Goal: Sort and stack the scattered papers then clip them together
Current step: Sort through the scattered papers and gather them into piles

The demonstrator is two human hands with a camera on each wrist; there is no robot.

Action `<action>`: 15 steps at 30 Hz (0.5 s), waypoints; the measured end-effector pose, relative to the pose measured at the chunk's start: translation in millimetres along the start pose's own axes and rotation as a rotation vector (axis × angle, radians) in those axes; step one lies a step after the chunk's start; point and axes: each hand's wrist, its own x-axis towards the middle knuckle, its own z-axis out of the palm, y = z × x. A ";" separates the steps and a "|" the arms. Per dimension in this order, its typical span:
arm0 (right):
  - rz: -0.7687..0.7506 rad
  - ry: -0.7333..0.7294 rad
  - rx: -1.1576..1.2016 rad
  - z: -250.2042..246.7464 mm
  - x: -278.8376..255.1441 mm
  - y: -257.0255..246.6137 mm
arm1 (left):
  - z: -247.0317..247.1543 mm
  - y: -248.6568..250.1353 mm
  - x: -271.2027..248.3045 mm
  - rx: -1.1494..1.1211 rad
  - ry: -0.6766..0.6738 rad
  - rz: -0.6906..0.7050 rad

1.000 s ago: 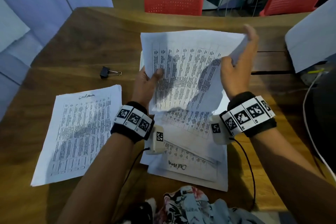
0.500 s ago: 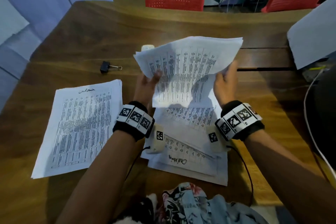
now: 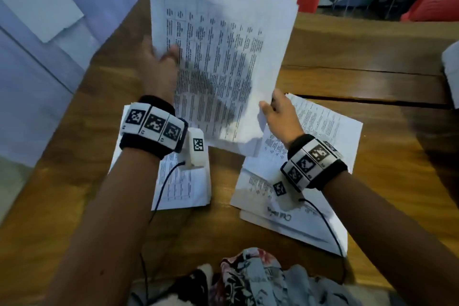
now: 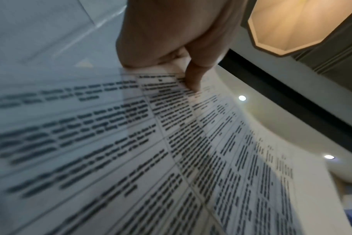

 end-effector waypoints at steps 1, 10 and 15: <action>0.031 -0.052 0.004 13.2 0.2 -5.0 | -12.5 -5.3 5.5 0.088 0.024 -0.016; 0.282 -0.313 -0.141 117.3 -17.1 -12.3 | -93.1 -117.3 38.6 0.313 0.075 -0.429; 0.358 -0.324 -0.224 139.1 -28.9 -8.4 | -106.3 -154.2 39.6 0.413 0.051 -0.527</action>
